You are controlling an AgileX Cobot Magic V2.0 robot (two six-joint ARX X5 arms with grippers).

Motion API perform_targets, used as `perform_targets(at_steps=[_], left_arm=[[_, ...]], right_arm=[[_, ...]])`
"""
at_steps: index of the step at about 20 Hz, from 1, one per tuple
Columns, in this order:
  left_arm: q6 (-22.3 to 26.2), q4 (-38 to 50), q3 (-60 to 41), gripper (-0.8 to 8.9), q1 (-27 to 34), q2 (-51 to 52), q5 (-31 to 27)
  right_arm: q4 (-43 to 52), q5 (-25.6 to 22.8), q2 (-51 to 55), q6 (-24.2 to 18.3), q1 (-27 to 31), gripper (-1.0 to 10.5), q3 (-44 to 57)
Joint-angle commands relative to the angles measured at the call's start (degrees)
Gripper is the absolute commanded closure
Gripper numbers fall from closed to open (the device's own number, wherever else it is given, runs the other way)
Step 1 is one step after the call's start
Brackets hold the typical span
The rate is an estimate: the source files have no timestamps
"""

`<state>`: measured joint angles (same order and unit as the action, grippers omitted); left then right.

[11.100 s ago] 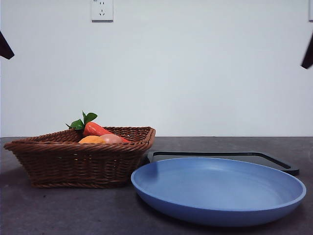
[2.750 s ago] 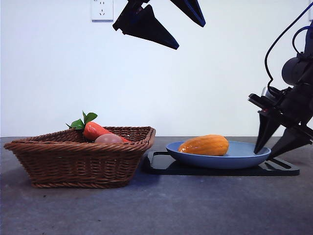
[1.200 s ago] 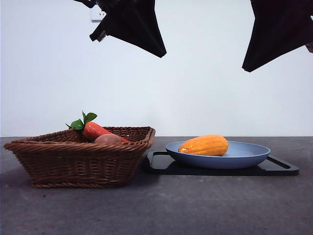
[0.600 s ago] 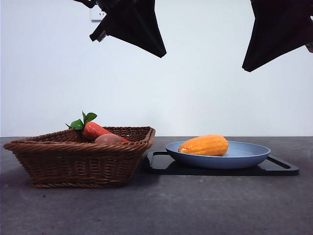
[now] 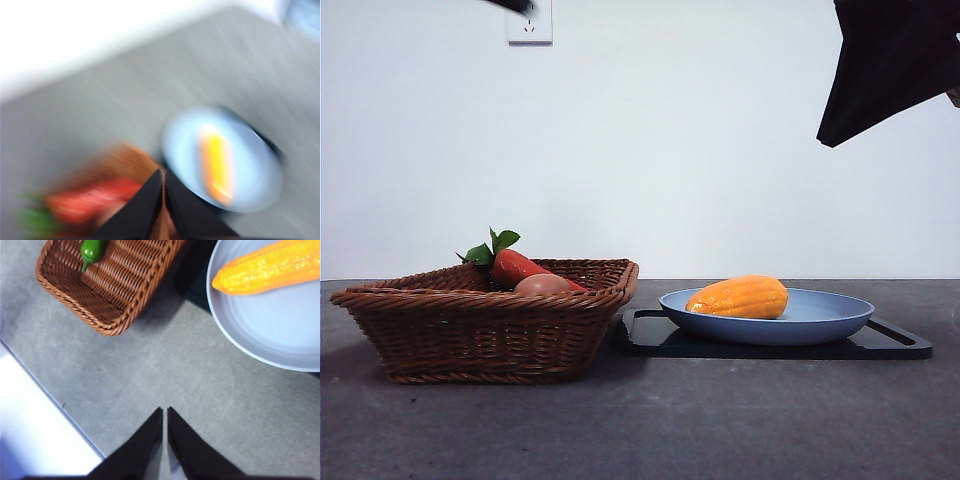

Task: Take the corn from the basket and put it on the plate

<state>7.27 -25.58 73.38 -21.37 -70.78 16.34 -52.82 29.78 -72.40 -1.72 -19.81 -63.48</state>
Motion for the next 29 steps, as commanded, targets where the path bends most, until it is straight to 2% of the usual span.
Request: perform_targets(at_steps=[1,6,10,18,21,29], left_arm=[[1.25,7.19,-8.17,8.06,5.42,7.13,-0.07],[0.79,20.81,-29.35,8.06,18.27,26.05,-0.07],[0.83,24.35,-42.93,8.06,22.93,37.38,-0.09],[-0.98,25.07,-62.38,8.06,24.22,55.23,-1.86],[-2.38,24.85,-66.40,8.06,24.22,59.34,-3.32],[-3.74,15.78,-71.43,8.06,24.26,67.84,-3.34]], right_arm=[[0.55,0.02,-0.55,-0.26,-0.20,9.5,-0.59],[0.52,0.04,-0.55,-0.26,-0.20,9.5,-0.59],[0.52,0.04,-0.55,-0.26,-0.20,9.5,-0.59],[0.52,0.02,-0.55,-0.26,-0.20,9.5,-0.59],[0.52,0.04,-0.55,-0.26,-0.20,9.5,-0.59],[0.52,0.04,-0.55,-0.28,-0.20,9.5,-0.59]])
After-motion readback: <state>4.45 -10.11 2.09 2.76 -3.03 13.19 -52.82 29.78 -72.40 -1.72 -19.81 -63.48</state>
